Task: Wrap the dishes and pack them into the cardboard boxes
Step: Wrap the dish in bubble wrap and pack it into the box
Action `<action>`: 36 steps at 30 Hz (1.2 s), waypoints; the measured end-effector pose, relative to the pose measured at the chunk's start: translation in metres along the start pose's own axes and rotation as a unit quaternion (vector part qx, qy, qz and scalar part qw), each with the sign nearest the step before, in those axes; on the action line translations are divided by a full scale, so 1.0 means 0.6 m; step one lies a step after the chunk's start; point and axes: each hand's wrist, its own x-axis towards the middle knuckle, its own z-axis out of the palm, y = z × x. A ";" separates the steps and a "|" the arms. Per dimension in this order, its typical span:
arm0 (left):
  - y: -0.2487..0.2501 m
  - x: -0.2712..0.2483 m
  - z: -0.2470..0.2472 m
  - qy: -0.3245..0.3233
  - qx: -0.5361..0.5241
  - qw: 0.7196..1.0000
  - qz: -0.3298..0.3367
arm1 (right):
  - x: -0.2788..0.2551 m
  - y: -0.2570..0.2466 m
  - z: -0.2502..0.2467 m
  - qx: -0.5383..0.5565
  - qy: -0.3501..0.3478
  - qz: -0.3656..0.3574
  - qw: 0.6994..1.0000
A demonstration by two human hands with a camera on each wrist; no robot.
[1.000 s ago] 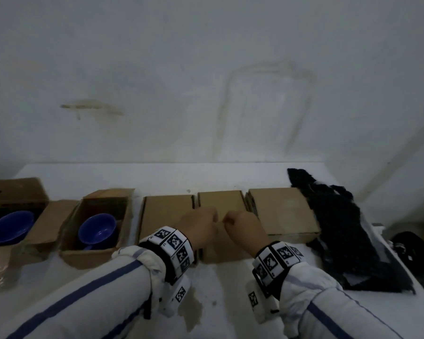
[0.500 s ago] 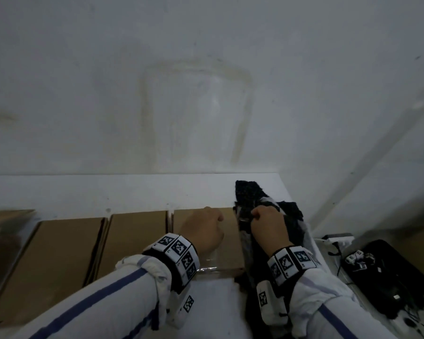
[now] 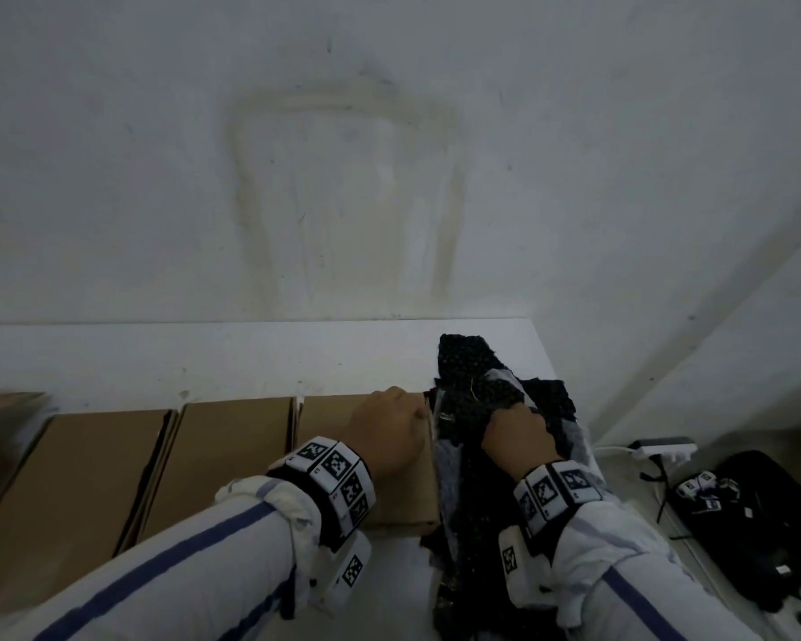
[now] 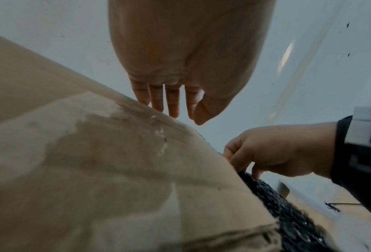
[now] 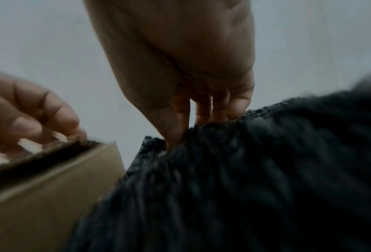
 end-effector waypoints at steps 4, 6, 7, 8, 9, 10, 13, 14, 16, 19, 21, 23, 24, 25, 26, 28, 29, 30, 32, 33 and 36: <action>0.029 0.005 -0.022 -0.032 -0.116 0.993 0.019 | 0.022 -0.014 -0.056 0.075 -0.006 0.004 0.997; 0.043 0.004 -0.033 -0.043 -0.177 0.983 0.021 | 0.017 -0.034 -0.085 0.114 0.005 -0.009 0.993; 0.049 0.003 -0.039 -0.039 -0.200 0.979 0.023 | 0.008 -0.046 -0.098 0.124 0.015 -0.018 0.992; 0.052 0.002 -0.043 -0.030 -0.214 0.976 0.024 | -0.002 -0.059 -0.110 0.132 0.020 -0.028 0.991; 0.054 0.001 -0.049 -0.020 -0.221 0.975 0.020 | -0.010 -0.070 -0.118 0.140 0.024 -0.038 0.989; 0.054 0.000 -0.056 -0.012 -0.226 0.974 0.013 | -0.015 -0.081 -0.123 0.145 0.024 -0.043 0.988; 0.045 -0.006 -0.070 -0.002 -0.249 0.968 -0.035 | -0.023 -0.103 -0.130 0.127 0.022 -0.078 0.989; 0.039 -0.009 -0.072 -0.014 -0.269 0.961 -0.061 | -0.026 -0.108 -0.130 0.118 0.010 -0.083 0.989; 0.027 -0.017 -0.066 -0.059 -0.349 0.929 -0.106 | -0.030 -0.114 -0.124 0.108 -0.019 -0.092 0.990; 0.017 -0.025 -0.049 -0.074 -0.428 0.889 -0.144 | -0.034 -0.114 -0.102 0.118 -0.029 -0.107 0.987; 0.019 -0.026 -0.041 -0.055 -0.445 0.881 -0.153 | -0.035 -0.105 -0.090 0.140 -0.010 -0.115 0.983; 0.023 -0.027 -0.034 -0.043 -0.441 0.883 -0.153 | -0.038 -0.089 -0.082 0.179 0.024 -0.111 0.977; 0.027 -0.027 -0.030 -0.039 -0.436 0.887 -0.147 | -0.039 -0.080 -0.079 0.198 0.038 -0.108 0.974; 0.032 -0.027 -0.027 -0.039 -0.425 0.894 -0.138 | -0.038 -0.072 -0.076 0.210 0.045 -0.106 0.971; 0.038 -0.027 -0.023 -0.041 -0.408 0.903 -0.127 | -0.036 -0.064 -0.074 0.220 0.045 -0.104 0.969; 0.043 -0.021 -0.008 -0.047 -0.371 0.922 -0.106 | -0.034 -0.052 -0.065 0.229 0.022 -0.104 0.968; 0.043 -0.015 0.003 -0.052 -0.359 0.926 -0.104 | -0.035 -0.046 -0.059 0.218 0.008 -0.109 0.970; 0.041 -0.008 0.014 -0.055 -0.356 0.927 -0.103 | -0.036 -0.040 -0.053 0.205 -0.002 -0.119 0.972; 0.046 -0.002 0.023 -0.057 -0.333 0.936 -0.099 | -0.042 -0.031 -0.039 0.193 -0.007 -0.142 0.971; 0.055 -0.005 0.020 -0.052 -0.316 0.943 -0.093 | -0.043 -0.027 -0.031 0.188 -0.004 -0.152 0.970; 0.067 -0.010 0.011 -0.060 -0.251 0.962 -0.093 | -0.036 -0.011 -0.018 0.182 0.032 -0.144 0.972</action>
